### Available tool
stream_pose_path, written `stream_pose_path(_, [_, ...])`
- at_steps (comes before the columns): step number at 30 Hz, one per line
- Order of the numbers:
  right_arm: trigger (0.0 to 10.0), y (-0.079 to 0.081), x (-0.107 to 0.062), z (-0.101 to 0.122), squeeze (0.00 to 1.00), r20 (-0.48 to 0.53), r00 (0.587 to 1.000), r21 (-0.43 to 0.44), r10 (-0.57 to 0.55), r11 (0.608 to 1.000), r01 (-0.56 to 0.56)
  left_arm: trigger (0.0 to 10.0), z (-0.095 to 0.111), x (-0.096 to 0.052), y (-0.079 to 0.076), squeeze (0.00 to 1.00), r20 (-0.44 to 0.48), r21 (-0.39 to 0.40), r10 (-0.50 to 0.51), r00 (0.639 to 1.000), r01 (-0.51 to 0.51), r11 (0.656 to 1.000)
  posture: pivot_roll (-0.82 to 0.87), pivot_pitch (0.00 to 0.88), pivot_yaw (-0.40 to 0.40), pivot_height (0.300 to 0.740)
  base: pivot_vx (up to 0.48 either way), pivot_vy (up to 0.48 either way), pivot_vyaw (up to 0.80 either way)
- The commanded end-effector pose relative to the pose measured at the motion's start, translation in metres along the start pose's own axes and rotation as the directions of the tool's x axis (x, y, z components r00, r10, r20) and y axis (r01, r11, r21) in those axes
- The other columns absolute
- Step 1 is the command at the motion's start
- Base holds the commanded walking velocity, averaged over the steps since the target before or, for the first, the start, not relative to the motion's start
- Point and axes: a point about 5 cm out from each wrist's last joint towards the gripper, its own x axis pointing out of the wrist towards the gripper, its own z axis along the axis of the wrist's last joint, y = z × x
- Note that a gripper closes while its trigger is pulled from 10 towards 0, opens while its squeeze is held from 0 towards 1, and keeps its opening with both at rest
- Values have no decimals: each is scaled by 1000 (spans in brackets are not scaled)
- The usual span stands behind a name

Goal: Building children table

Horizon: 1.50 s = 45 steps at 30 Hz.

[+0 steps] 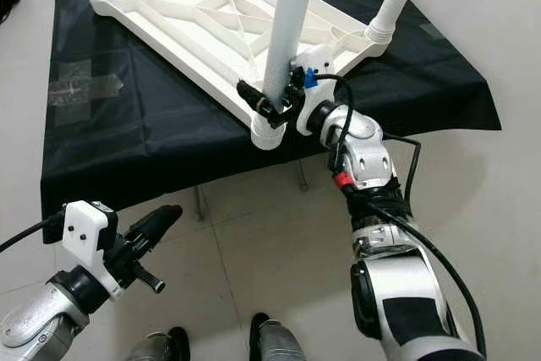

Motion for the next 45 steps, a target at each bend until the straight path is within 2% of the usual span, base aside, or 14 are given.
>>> stream_pose_path(1, [0, -6, -8, 0, 0, 26, 999, 13, 18, 1000, -19, 10000, -1, -3, -1, 0, -15, -11, -3, 1000, 3, 1000, 28, 272, -65, 740, 0, 0, 0])
stream_pose_path(17, [0, 7, -22, -12, 0, 2, 1000, -22, -10, 1000, 10, 10000, -4, 0, 4, 0, -14, -16, -8, 1000, 8, 1000, -3, 241, -61, 740, 0, 0, 0])
stream_pose_path(18, [0, 28, -16, -33, 0, -76, 985, 3, -154, 988, 155, 10000, -4, 0, 4, 0, -15, -17, -8, 1000, 8, 1000, -4, 241, -68, 740, 0, 0, 0])
stream_pose_path(19, [0, 28, -16, -33, 0, -76, 985, 3, -154, 988, 155, 10000, -4, 0, 4, 0, -15, -17, -8, 1000, 8, 1000, -4, 241, -68, 740, 0, 0, 0])
stream_pose_path(21, [0, 86, -16, -68, 0, -256, 867, 58, -428, 888, 455, 10000, -4, 0, 6, 0, -17, -18, -8, 1000, 8, 1000, -12, 234, -72, 740, 0, 0, 0])
stream_pose_path(22, [0, 86, -16, -68, 0, -256, 867, 58, -428, 888, 455, 10000, -4, 0, 6, 0, -17, -18, -8, 1000, 8, 1000, -12, 234, -72, 740, 0, 0, 0])
stream_pose_path(23, [0, 126, -16, -81, 0, -349, 785, 100, -512, 812, 575, 10000, -5, 1, 7, 0, -17, -19, -9, 1000, 9, 1000, -12, 224, -63, 740, 0, 0, 0])
stream_pose_path(26, [0, 135, -11, -84, 0, -355, 782, 108, -512, 809, 578, 10000, -5, 2, 7, 0, -17, -20, -10, 1000, 10, 1000, -12, 224, -63, 740, 0, 0, 0])
stream_pose_path(31, [0, 129, 26, -72, 0, -290, 813, 116, -505, 825, 554, 10000, -7, 6, 10, 0, -14, -18, -9, 1000, 9, 1000, -15, 199, -63, 740, 0, 0, 0])
stream_pose_path(35, [0, 129, 33, -67, 0, -285, 826, 135, -487, 832, 537, 10000, -8, 8, 10, 0, -13, -19, -9, 1000, 9, 1000, -16, 199, -63, 740, 0, 0, 0])
stream_pose_path(36, [10000, 128, 33, -65, 0, -280, 830, 141, -483, 834, 533, 10000, -8, 8, 10, 0, -11, -20, -8, 1000, 7, 1000, -24, 194, -66, 740, 0, 0, 0])
stream_pose_path(39, [10000, 128, 27, -57, 0, -236, 847, 141, -477, 846, 515, 10000, -9, 10, 11, 0, -7, -23, -3, 1000, 3, 1000, -29, 190, -67, 740, 0, 0, 0])
stream_pose_path(40, [10000, 126, 21, -54, 1000, -214, 859, 149, -464, 854, 498, 10000, -9, 11, 11, 0, -5, -24, -1, 1000, 1, 1000, -30, 188, -65, 740, 0, 0, 0])
stream_pose_path(45, [10000, 116, 3, -51, 1000, -118, 928, 203, -354, 906, 372, 10000, -11, 13, 12, 0, -4, -23, 4, 1000, -4, 1000, -45, 175, -64, 740, 0, 0, 0])
